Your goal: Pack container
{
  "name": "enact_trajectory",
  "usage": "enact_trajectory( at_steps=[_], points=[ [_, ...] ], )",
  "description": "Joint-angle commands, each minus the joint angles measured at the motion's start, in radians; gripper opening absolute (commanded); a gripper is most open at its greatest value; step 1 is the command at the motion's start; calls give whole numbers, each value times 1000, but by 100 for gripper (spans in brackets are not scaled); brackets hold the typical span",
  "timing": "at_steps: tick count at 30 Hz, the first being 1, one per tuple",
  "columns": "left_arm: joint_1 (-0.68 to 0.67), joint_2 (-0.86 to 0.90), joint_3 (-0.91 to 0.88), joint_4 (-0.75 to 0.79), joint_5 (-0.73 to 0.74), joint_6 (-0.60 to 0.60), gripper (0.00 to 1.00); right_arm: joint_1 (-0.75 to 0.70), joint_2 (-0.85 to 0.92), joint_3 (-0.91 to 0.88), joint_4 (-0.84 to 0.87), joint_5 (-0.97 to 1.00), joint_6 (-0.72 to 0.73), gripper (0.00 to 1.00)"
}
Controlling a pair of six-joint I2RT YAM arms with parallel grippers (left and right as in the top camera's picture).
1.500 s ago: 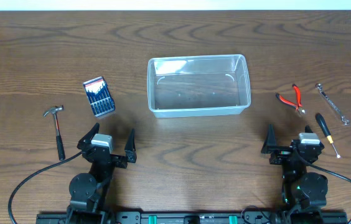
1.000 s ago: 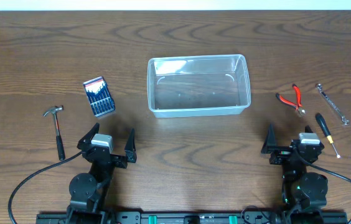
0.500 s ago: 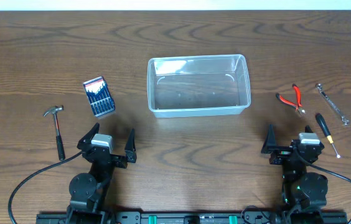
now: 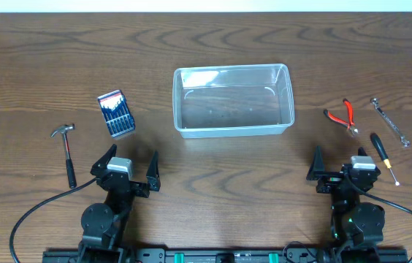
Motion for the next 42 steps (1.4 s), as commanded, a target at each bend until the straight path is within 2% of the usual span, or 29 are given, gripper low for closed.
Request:
enact_trajectory(
  at_steps=[1,15,16,20,23,26,32,38,42],
  points=[
    [4,-6,-18,-32,37,-4,98,10,-7,-3,-1,11,18,99],
    [4,-6,-18,-11,27,0,98,9,-7,-3,-1,12,21,99],
    [4,-6,-18,-3,26,-1,99,9,-7,-3,0,3,33,99],
    [4,-4,-1,0,26,-35,98,8,-6,-3,-1,-31,294,99],
    [4,19,74,-66,26,-34,98,8,-2,10,-2,-183,316,99],
    [4,94,218,-186,25,-35,98,8,23,66,-33,-238,306,99],
    [4,404,626,-555,5,-35,98,8,200,379,-299,-245,179,99],
    [4,726,1045,-971,6,-34,98,8,578,838,-769,-197,68,99],
    [4,841,1190,-1102,7,-35,98,6,849,1117,-1051,-142,69,99]
  ],
)
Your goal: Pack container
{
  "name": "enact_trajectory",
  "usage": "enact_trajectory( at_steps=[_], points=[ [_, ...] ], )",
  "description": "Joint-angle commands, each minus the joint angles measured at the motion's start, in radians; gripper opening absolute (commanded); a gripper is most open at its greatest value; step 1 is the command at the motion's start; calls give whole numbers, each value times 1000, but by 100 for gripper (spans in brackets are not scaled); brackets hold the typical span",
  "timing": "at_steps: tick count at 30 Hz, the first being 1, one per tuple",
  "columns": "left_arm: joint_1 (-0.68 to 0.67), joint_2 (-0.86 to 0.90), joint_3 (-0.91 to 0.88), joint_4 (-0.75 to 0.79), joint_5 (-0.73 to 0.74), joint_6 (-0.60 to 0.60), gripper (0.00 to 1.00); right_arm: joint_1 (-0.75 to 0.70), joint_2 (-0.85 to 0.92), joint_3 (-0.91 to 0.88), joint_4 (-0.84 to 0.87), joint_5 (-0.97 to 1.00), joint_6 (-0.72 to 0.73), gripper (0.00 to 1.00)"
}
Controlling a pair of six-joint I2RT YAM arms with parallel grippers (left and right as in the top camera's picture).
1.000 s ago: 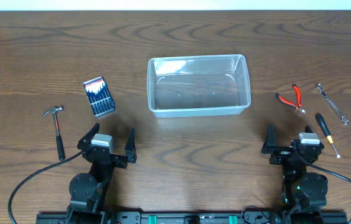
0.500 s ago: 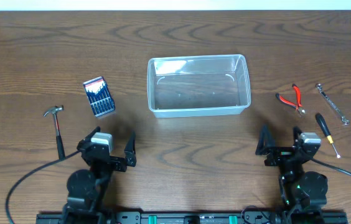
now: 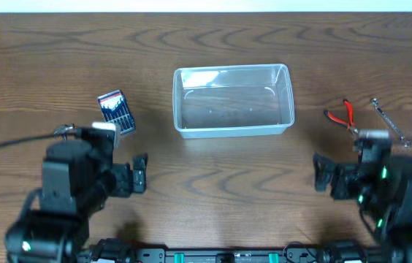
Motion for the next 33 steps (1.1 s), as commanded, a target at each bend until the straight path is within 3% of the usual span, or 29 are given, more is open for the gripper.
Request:
enact_trajectory(
  at_steps=[1,4,8,14,23,33],
  points=[
    [3,76,99,-62,-8,-6,98,6,201,201,-143,61,-38,99],
    [3,92,103,-69,-7,-6,98,6,352,338,-304,84,-37,99],
    [3,91,103,-59,-2,-5,98,6,486,409,-349,79,-38,99],
    [3,91,103,-50,-5,-5,98,-55,585,409,-251,196,-34,99],
    [3,91,103,-91,-5,-6,98,-300,726,409,-153,158,-383,99],
    [3,91,103,-108,-5,-6,98,-364,981,411,52,101,-348,99]
  ],
)
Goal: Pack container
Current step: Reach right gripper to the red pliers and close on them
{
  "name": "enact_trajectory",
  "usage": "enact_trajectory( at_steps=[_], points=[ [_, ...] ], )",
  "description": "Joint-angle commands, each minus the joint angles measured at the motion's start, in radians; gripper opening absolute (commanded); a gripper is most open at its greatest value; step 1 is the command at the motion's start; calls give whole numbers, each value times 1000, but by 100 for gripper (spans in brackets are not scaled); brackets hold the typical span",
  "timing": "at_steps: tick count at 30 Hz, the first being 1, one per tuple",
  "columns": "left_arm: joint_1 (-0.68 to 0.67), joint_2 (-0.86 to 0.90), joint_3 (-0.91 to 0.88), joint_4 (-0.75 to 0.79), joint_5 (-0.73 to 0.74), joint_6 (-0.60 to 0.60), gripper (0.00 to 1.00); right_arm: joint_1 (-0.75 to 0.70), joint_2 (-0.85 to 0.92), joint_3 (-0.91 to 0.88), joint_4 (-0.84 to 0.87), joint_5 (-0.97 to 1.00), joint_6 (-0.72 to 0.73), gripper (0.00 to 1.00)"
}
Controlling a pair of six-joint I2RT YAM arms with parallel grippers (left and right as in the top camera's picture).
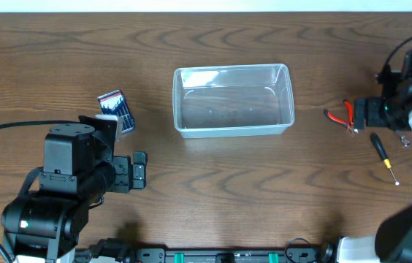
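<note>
A clear plastic container [233, 100] stands mid-table with nothing visible in it. Left of it lies a blue bit-set case [112, 104], its near end covered by my left arm. My left gripper [139, 170] hovers low in front of that case, pointing right, open with nothing between its fingers. Red-handled pliers [337, 115] lie at the right, and my right gripper [361, 114] is over their jaw end; its fingers look open, not closed on the tool. A black-handled screwdriver [382, 155] lies just in front of the pliers.
The right arm covers the table's far-right edge, and only a small tip of a metal wrench [405, 141] shows beside it. The left arm's body hides the table left of the case. Bare wood lies in front of the container.
My right arm has moved from the front right to the back, and its gripper now stands over the pliers. The left arm has barely shifted. Nothing has been picked up.
Both arms first rested low at the front edge with their grippers spread, and a hammer, the case, pliers, wrench and screwdriver all lay in view. Then both arms were raised, with the left one hiding the hammer. Now the right gripper is at the pliers.
</note>
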Motion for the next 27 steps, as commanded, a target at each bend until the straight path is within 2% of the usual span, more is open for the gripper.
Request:
enact_trajectory(
  at_steps=[1,7,13,27],
  points=[
    [3,-2,20,-5,-5,-6,98,-1,89,26,51,-23,-20,99],
    [3,-2,20,-6,-5,-6,98,-1,249,70,151,-23,17,98],
    [3,-2,20,-6,-5,-28,98,1,326,83,218,-33,51,98],
    [3,-2,20,-5,-5,-28,98,6,460,83,235,-45,39,99]
  ],
)
